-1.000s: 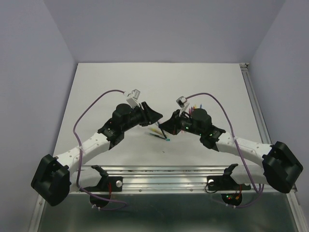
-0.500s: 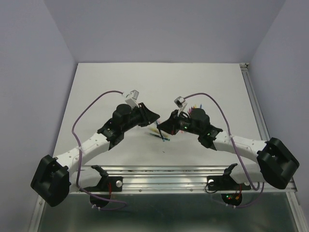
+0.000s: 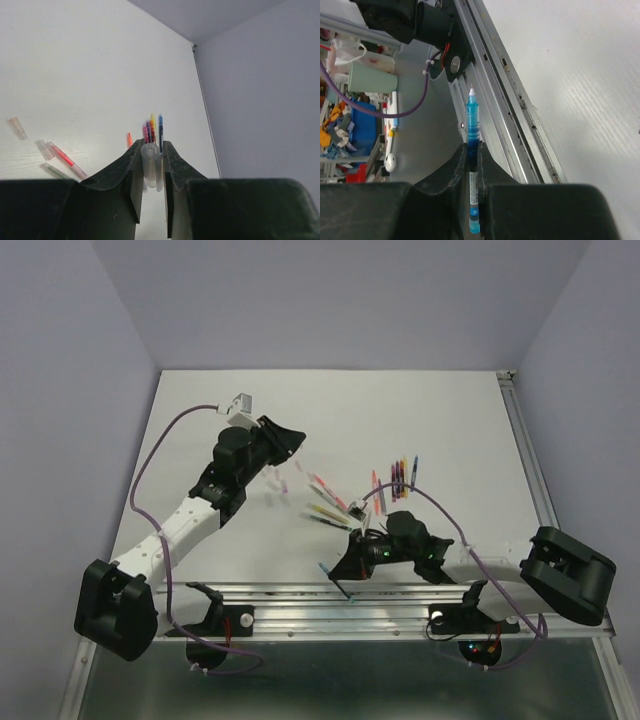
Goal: Open the pen caps
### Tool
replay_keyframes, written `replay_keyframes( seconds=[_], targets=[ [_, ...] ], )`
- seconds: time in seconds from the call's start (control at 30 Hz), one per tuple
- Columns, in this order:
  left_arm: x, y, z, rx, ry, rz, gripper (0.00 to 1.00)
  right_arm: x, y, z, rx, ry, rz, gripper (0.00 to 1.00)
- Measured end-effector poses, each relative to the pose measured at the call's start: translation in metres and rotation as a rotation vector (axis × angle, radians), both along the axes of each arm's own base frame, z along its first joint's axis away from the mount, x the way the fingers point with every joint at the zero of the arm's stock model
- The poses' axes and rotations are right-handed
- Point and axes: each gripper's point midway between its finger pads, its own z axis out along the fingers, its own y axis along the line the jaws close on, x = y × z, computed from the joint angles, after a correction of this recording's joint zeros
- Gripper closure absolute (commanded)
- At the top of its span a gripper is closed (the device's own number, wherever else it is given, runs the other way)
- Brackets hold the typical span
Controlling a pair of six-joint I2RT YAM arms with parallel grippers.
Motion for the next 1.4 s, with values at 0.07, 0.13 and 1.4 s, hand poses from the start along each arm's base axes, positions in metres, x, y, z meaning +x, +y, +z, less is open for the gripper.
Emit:
replay_keyframes(
  seconds=[0.07,0.13,1.4],
  targets=[
    [0.003,0.002,0.006,0.005,-0.011,0.008,1.0,0.002,-0.002,0.005,0.007,-0.002,-0.022,0.99],
    [0.004,0.005,0.003,0.029,0.001,0.02,1.0,0.011,-0.002,0.013,0.011,-0.033,-0.075,0.99],
    [-0.03,0.087,-0.197,0.655,0.614,0.204,0.85,0.244,-0.124,-0.064,-0.828,-0.25,-0.866,0.93]
  ],
)
